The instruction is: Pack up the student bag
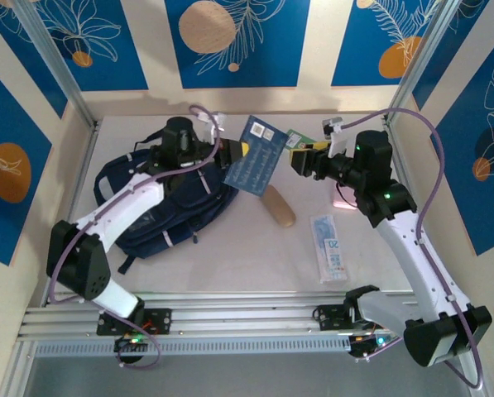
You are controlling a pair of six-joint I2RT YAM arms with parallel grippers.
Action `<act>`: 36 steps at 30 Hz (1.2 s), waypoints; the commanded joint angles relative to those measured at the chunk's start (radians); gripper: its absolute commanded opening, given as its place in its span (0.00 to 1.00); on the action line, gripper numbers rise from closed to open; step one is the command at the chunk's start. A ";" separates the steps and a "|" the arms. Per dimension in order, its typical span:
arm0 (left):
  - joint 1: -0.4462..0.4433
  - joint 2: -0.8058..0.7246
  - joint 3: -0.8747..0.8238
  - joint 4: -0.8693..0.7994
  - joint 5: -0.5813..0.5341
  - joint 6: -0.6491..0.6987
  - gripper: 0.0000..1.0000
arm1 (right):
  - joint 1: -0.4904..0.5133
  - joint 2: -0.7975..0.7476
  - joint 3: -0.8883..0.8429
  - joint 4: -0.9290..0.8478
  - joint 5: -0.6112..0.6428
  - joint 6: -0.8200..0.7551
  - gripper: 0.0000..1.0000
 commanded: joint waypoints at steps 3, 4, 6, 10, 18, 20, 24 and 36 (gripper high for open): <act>-0.019 -0.034 -0.228 0.586 -0.444 -0.651 0.00 | 0.005 -0.025 -0.116 0.144 -0.122 0.546 0.63; -0.036 -0.029 -0.243 0.612 -0.490 -0.685 0.00 | 0.014 -0.017 -0.126 0.166 -0.143 0.619 0.65; -0.067 -0.018 -0.247 0.640 -0.550 -0.714 0.00 | 0.036 0.017 -0.144 0.230 -0.197 0.751 0.66; -0.104 -0.040 -0.251 0.620 -0.686 -0.741 0.00 | 0.111 0.050 -0.180 0.317 -0.176 0.960 0.69; -0.133 -0.027 -0.204 0.641 -0.774 -0.790 0.00 | 0.253 0.147 -0.207 0.447 -0.035 1.257 0.78; -0.145 -0.026 -0.199 0.640 -0.786 -0.790 0.00 | 0.279 0.165 -0.192 0.475 0.011 1.257 0.78; -0.166 -0.023 -0.200 0.655 -0.812 -0.810 0.00 | 0.308 0.195 -0.193 0.550 0.102 1.279 0.79; -0.229 -0.084 -0.217 0.564 -0.892 -0.788 0.00 | 0.311 0.284 -0.167 0.757 0.294 1.286 0.58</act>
